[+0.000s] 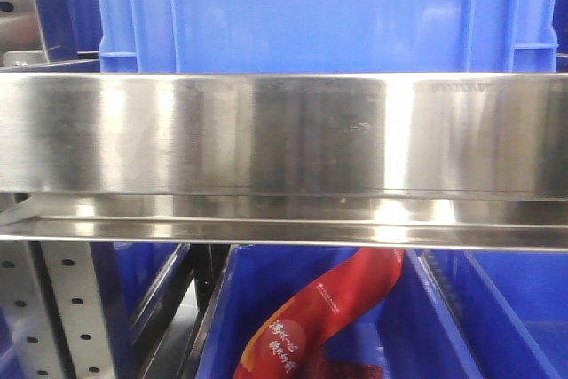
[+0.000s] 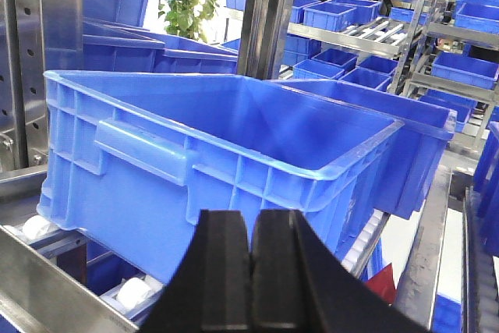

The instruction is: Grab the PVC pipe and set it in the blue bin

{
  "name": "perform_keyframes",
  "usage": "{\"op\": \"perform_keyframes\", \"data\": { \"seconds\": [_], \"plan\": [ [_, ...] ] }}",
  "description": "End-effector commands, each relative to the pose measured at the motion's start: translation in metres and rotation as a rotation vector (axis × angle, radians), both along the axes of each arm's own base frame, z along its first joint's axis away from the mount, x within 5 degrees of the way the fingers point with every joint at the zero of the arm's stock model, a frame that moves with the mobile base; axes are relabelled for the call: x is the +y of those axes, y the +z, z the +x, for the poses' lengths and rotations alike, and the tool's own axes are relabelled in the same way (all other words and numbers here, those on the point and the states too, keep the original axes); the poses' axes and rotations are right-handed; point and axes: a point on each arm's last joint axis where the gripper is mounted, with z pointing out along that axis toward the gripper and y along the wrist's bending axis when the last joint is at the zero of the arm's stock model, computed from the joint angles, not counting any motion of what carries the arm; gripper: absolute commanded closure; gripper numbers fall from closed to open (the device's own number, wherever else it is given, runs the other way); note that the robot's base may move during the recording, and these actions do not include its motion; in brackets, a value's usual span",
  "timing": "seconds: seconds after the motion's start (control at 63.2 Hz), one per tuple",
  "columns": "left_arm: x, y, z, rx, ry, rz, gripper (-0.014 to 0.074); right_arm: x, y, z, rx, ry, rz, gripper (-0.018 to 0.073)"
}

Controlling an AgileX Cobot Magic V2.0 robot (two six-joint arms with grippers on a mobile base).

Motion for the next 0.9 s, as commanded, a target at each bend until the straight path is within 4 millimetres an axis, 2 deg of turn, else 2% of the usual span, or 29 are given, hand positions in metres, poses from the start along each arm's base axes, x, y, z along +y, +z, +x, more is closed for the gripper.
{"op": "perform_keyframes", "data": {
  "seconds": [0.0, 0.317, 0.887],
  "plan": [
    [0.005, 0.003, -0.006, -0.033, 0.028, -0.022, 0.0707, -0.001, 0.001, -0.001, -0.018, -0.007, -0.001, 0.0728],
    [0.016, -0.001, -0.026, -0.091, 0.103, -0.04, 0.0707, -0.001, 0.001, -0.001, -0.018, -0.007, -0.001, 0.0728],
    [0.024, -0.003, -0.047, -0.157, 0.172, -0.056, 0.0707, -0.001, 0.001, -0.001, -0.018, -0.007, -0.001, 0.0728]
  ]
}}
